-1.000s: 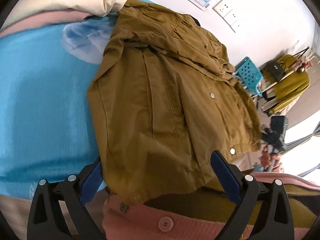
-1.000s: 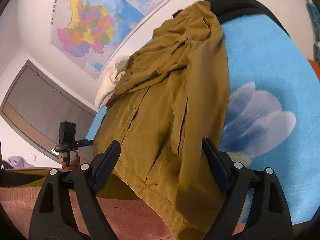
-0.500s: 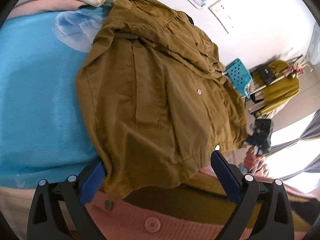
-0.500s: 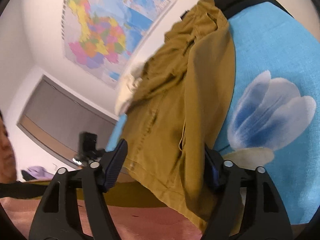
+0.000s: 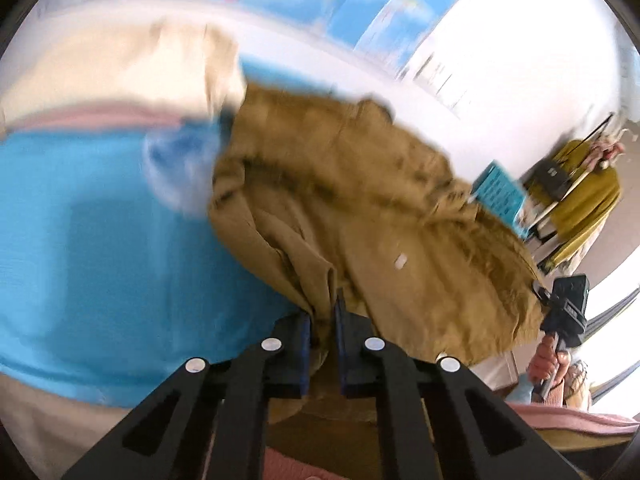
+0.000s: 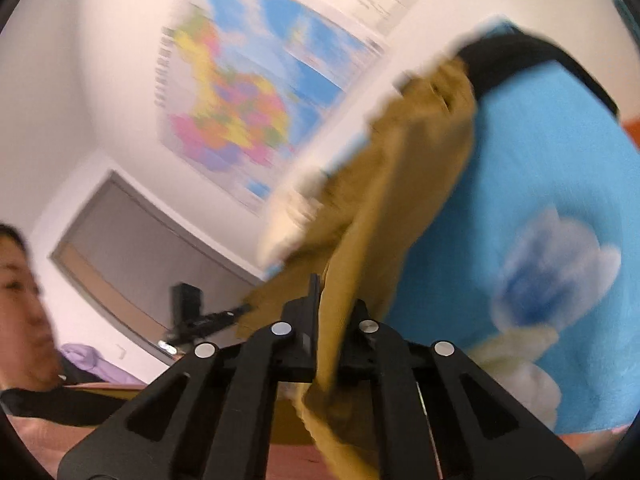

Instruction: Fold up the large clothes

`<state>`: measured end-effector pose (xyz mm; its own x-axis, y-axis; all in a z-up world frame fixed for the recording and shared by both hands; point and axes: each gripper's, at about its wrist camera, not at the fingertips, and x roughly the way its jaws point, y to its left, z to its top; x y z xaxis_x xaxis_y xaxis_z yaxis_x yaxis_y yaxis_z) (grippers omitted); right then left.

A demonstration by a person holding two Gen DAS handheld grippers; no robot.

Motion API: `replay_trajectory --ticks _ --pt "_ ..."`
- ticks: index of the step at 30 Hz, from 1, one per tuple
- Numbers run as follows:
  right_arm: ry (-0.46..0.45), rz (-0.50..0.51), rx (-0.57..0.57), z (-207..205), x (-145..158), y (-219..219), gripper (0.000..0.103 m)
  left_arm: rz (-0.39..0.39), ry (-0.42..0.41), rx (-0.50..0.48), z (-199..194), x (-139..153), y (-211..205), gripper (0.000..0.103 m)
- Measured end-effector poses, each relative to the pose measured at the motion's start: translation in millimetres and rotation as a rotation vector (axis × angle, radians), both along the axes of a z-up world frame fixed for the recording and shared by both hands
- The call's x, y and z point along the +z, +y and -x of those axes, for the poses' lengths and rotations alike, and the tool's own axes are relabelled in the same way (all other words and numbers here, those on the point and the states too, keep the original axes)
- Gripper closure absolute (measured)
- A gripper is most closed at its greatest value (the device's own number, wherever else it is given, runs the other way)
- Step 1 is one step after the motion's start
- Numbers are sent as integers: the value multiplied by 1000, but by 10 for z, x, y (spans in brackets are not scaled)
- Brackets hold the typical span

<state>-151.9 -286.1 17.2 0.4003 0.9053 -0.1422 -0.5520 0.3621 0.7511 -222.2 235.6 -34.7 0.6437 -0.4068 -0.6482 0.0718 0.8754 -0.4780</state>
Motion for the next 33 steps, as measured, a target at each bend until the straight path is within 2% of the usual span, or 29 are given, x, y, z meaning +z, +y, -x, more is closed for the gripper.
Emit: replay_trajectory --ticks 3,5,7,8,9,12,14,16,17,18,19,21,22,24,26,28,29,30,31,32,33 --pt "-91 -52 29 189 256 -41 100 43 -72 -4 116 259 113 98" --pt "-92 -37 27 230 234 -44 100 54 -100 -21 181 309 156 98" --pt "-22 -16 41 169 56 -19 92 59 -86 -23 182 221 202 97" --pt "49 11 41 111 -140 -1 90 104 -53 -50 142 82 229 97" --pt "100 28 45 73 -282 17 89 117 -30 -65 105 -10 223 92" --pt "198 57 33 42 -611 18 86 83 94 -71 -3 -393 191 91" --pt "228 69 16 65 -750 -16 66 72 127 -73 -36 -518 204 91" --pt "250 86 10 104 -840 -47 35 81 144 -79 -58 -617 263 90" --pt "247 106 10 124 -858 -42 34 79 148 -78 -62 -636 287 84" --pt "248 129 7 144 -880 -24 33 74 151 -79 -56 -656 294 73" --pt "256 142 16 155 -907 -18 29 69 158 -87 -52 -676 296 67" --pt "264 140 34 179 -940 -12 28 87 176 -125 -24 -710 291 41" --pt "267 140 44 194 -971 -9 27 93 189 -150 -5 -736 278 39" --pt "272 140 73 215 -1010 46 28 62 201 -182 27 -746 214 34" --pt "264 141 116 239 -1018 125 38 46 208 -212 57 -774 175 26" --pt "249 136 160 262 -1001 182 63 66 222 -238 56 -839 128 19" --pt "237 135 164 276 -973 202 70 77 234 -243 44 -883 104 17" --pt "225 132 166 291 -948 207 82 86 245 -246 29 -923 74 17" --pt "211 126 167 306 -917 204 86 98 260 -252 10 -977 41 17" --pt "198 109 163 315 -878 198 87 104 266 -252 -2 -1013 15 25" --pt "193 87 162 319 -839 187 88 102 263 -250 -6 -1027 -5 47"
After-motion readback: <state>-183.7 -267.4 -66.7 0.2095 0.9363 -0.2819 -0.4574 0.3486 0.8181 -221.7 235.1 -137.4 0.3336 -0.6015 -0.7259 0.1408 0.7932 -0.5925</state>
